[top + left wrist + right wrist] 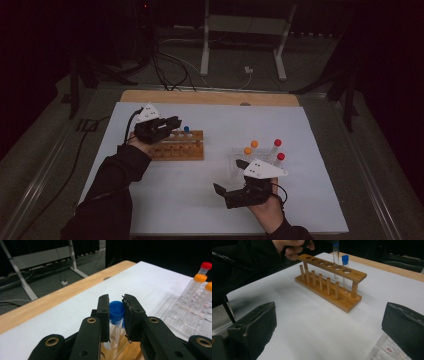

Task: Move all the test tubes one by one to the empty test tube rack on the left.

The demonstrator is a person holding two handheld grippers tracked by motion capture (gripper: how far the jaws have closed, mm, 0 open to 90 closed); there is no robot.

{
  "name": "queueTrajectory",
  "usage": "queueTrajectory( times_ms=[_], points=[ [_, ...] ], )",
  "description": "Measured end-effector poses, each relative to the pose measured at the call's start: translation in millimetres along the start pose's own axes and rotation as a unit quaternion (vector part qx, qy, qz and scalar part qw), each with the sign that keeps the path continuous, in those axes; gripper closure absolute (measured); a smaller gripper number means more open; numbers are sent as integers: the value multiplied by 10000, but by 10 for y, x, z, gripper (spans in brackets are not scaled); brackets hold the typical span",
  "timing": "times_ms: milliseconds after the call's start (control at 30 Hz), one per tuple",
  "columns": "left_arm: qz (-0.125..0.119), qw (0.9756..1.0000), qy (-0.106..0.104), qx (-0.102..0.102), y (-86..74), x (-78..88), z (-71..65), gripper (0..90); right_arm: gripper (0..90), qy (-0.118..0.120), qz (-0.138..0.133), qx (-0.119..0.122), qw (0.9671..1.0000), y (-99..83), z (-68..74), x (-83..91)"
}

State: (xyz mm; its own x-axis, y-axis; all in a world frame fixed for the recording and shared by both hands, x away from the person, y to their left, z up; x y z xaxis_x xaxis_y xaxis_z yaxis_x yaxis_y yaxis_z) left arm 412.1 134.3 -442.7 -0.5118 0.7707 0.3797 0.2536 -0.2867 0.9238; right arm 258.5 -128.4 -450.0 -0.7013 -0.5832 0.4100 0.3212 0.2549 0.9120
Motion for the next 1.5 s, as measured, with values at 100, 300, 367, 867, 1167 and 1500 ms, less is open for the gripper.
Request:
queueTrajectory(
  times_ms=[100,300,367,867,1167,1500],
  points=[
    [50,10000,-4,31,-69,-34,-5,774,0,13,7,-15,10000,-3,-3,3],
    [141,9999,-4,63,-169,-81,0,774,0,60,-4,-24,10000,-6,-1,4],
    [170,9998,-5,80,-188,-95,1,773,0,59,6,-13,10000,-8,2,2],
    [393,9992,27,-13,-238,-174,-11,771,0,92,-11,-59,9999,-9,-13,10],
    [255,9996,-81,32,-195,-91,-28,621,0,154,-13,-52,9999,-4,-12,13],
    [99,9993,-361,81,-16,187,-198,312,0,159,-81,-98,9998,29,-23,35]
  ],
)
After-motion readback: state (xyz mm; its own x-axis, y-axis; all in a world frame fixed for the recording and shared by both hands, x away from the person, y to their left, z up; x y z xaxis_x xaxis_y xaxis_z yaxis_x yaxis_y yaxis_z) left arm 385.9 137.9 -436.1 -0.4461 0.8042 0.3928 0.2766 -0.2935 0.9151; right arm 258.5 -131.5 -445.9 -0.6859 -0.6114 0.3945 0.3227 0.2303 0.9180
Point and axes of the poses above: each handheld gripper's, and its own axes: x roughly backward along the jaws, y roughly out of its top, z roughly to its left, the point moved 4 cm from there along -x, roughly forward along the jaws, and after that the axes turned 9 degrees about -y, right-handed, at the moved point
